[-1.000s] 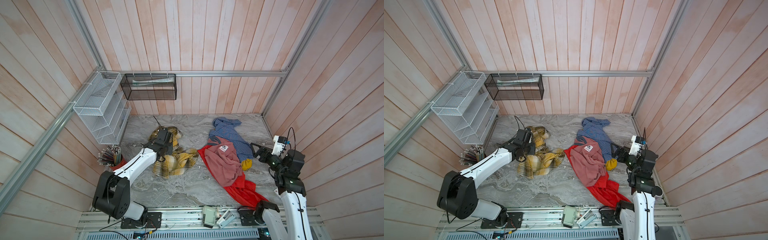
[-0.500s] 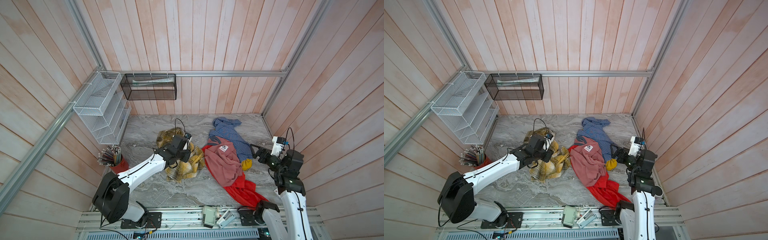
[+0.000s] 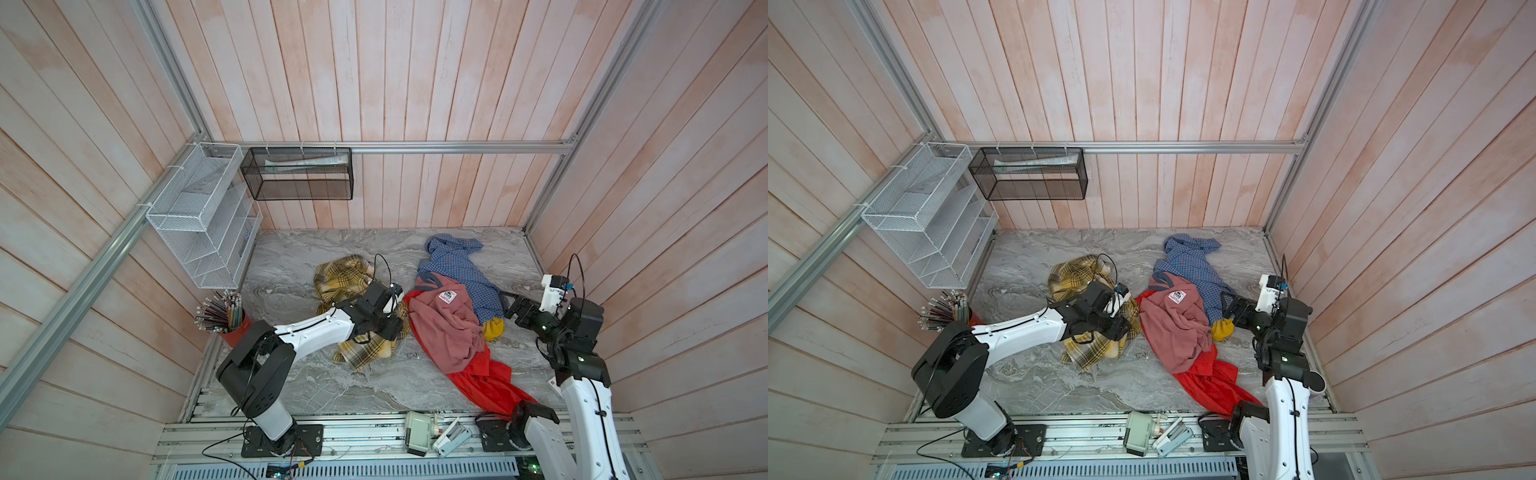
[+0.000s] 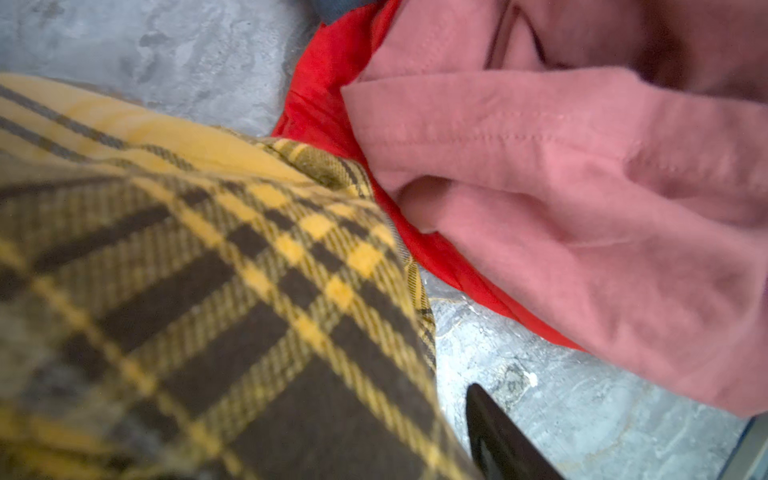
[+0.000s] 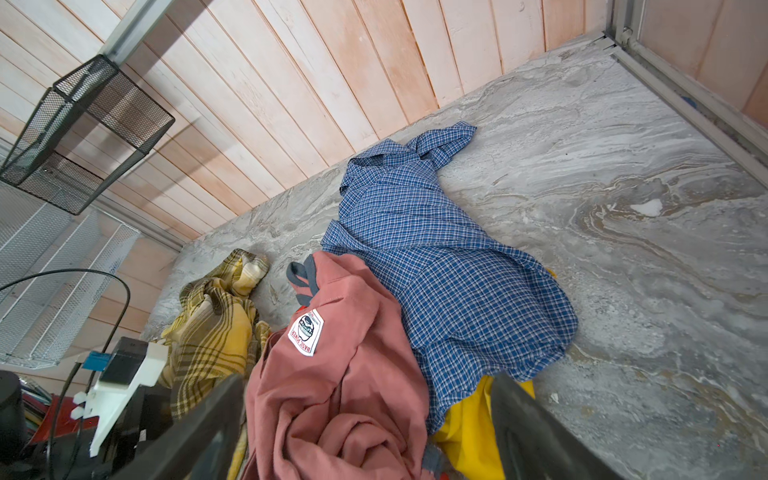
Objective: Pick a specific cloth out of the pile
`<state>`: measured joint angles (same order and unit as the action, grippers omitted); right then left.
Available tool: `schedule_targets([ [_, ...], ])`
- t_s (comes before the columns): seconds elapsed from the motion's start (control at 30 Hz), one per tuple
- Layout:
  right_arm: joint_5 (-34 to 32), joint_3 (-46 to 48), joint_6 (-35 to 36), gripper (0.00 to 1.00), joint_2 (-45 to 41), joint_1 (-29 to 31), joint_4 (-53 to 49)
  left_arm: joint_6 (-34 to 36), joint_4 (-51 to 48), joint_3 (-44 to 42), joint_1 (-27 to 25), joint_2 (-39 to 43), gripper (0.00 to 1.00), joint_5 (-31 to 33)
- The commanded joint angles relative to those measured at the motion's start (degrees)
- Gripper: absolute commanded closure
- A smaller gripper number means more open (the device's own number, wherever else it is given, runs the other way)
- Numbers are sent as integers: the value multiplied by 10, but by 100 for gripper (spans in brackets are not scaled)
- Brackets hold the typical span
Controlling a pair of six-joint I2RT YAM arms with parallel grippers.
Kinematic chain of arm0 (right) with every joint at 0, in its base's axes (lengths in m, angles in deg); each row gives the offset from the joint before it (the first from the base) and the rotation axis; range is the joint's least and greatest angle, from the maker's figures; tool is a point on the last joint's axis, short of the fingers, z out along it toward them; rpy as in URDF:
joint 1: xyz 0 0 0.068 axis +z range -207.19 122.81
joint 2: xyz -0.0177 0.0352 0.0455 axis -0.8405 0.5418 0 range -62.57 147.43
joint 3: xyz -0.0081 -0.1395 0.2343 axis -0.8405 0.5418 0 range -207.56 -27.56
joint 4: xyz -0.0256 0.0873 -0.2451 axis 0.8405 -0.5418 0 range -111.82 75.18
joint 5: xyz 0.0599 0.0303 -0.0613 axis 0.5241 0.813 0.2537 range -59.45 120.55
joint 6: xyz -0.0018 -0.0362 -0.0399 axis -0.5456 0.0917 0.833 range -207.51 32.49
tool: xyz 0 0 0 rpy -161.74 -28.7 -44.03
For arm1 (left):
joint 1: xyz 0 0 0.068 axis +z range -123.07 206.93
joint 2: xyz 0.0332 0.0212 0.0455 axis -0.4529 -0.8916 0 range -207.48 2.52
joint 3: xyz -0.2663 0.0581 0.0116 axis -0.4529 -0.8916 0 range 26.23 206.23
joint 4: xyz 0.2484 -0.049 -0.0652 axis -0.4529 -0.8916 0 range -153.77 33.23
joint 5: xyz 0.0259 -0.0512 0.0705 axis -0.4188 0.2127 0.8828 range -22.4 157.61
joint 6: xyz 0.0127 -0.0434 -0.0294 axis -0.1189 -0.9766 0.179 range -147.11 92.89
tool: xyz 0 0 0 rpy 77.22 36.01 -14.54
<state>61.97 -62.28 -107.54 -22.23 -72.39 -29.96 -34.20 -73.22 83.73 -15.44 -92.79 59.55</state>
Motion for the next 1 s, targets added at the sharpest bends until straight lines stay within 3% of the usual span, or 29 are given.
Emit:
schedule_targets([
  [0.0,-17,-23,15,7,4,-2,-17,-9,12,-13,-15,-26,25,-21],
  [0.17,-33,-36,29,7,17,-2,-18,-45,-38,10,-14,-85,31,57],
  [0.23,-26,-29,33,7,22,-2,-5,-73,-53,13,1,-99,48,85],
  [0.33,-22,-20,36,7,27,-2,7,-106,-24,-23,56,-82,70,75],
  [0.5,-41,-9,42,7,25,-2,20,-97,25,-76,158,-28,91,59],
  [0.63,-36,5,33,6,28,-2,38,-65,40,-64,217,-24,97,60],
  [0.73,-39,15,34,6,31,-2,46,-46,55,-38,255,-42,99,12],
  [0.97,-61,58,31,7,31,0,105,-35,8,65,271,-134,99,20],
])
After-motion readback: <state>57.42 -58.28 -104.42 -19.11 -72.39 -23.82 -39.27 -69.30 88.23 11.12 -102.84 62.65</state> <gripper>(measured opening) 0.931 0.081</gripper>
